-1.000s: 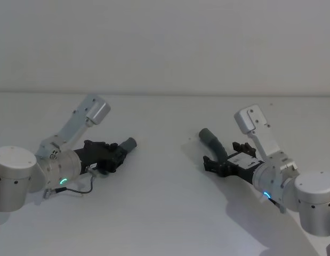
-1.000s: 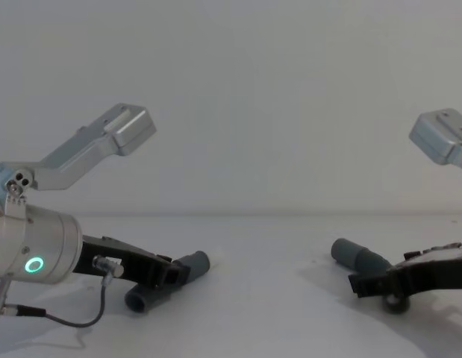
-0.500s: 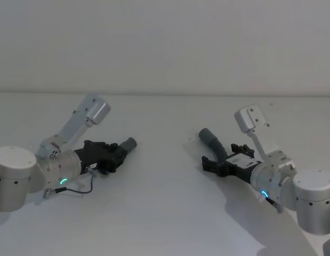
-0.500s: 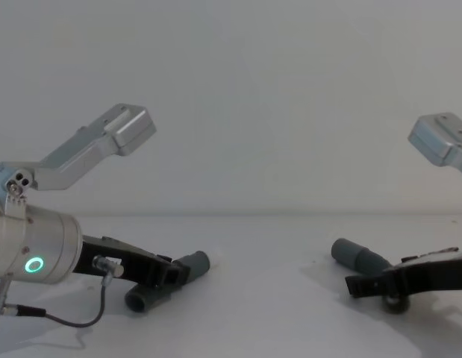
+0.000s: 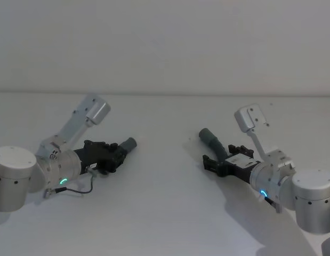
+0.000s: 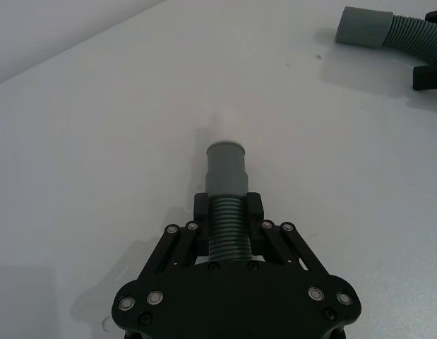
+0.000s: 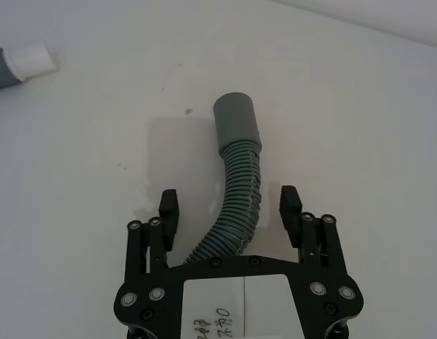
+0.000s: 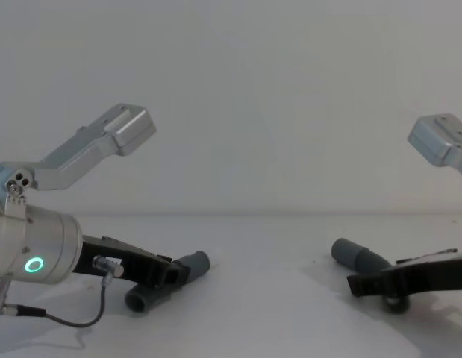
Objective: Use both hands to pick up one end of the pipe from the table, align the ends, and insert them.
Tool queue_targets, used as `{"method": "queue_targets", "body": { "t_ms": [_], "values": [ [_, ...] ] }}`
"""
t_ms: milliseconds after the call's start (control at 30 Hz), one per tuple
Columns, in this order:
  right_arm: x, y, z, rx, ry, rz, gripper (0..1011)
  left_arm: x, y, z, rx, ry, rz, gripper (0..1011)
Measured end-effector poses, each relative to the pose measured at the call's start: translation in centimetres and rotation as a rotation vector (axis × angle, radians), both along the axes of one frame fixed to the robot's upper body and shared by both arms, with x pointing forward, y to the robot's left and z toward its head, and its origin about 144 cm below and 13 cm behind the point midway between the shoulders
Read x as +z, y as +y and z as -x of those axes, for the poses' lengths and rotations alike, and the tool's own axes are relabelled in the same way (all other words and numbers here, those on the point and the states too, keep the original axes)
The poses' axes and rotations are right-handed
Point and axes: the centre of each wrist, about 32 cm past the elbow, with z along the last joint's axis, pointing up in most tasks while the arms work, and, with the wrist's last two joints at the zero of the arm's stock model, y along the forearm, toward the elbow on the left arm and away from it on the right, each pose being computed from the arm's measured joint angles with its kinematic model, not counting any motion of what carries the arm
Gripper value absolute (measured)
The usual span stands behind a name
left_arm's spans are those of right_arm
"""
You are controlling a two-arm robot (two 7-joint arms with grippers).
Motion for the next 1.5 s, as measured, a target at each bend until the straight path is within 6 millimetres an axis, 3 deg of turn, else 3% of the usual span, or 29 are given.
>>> {"method": "queue_targets", "body": {
  "t_ms": [267, 433, 667, 1500],
  "values": [
    [0.01, 0.02, -0.03, -0.001, 0.002, -0.002, 660, 0.0, 0.0, 0.0, 0.0, 0.0, 0.0, 300],
    [0.02, 0.02, -0.05, -0.001, 0.002, -0.003, 456, 0.0, 0.0, 0.0, 0.0, 0.0, 0.0, 300],
    [0.02, 0.04, -0.05, -0.002, 0.002, -0.004, 298, 0.0, 0.0, 0.0, 0.0, 0.0, 0.0, 300],
    [-0.1, -0.08, 0.04, 0.009, -0.022, -0.004, 290, 0.13, -0.22, 0.04, -0.006, -0.011, -0.011, 300]
  ]
}}
